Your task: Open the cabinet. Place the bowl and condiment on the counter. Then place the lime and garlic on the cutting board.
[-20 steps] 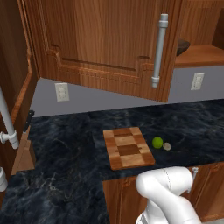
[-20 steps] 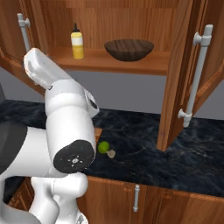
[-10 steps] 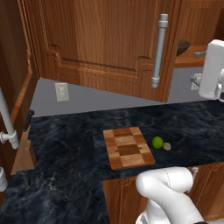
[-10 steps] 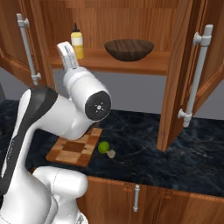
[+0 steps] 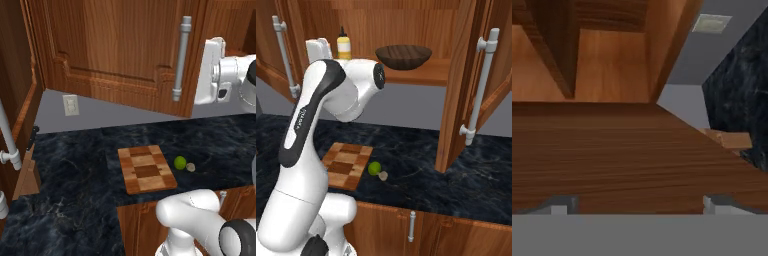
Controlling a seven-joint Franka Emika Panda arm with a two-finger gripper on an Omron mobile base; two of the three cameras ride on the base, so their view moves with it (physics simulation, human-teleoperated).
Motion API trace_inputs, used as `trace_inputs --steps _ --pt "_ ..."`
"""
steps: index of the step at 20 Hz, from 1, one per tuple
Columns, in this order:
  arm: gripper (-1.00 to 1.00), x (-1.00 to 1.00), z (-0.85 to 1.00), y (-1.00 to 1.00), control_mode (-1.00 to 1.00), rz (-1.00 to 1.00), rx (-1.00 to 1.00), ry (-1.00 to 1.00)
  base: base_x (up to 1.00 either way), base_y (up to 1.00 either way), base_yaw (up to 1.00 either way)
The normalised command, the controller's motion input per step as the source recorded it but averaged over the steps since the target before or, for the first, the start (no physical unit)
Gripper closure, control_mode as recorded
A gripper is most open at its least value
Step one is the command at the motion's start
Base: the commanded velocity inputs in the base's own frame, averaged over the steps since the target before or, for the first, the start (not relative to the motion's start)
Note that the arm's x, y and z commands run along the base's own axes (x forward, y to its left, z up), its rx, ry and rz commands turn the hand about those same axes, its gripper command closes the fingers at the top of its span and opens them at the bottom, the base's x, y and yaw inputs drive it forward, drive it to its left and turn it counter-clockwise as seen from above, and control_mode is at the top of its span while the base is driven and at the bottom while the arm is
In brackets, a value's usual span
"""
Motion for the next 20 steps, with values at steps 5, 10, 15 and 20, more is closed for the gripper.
trace_inputs --steps 5,10,15,20 --pt "-1.00 -0.71 0.00 1.00 -1.00 0.46 -0.18 0.00 0.00 0.00 0.00" --pt "-1.00 -0.90 -0.07 1.00 -1.00 0.36 -0.29 -0.07 0.00 0.00 0.00" --pt "-1.00 -0.09 -0.35 1.00 -1.00 0.04 -0.27 -0.04 0.00 0.00 0.00" --pt "-1.00 0.00 -0.40 0.91 -1.00 -0.01 -0.10 -0.01 0.00 0.00 0.00"
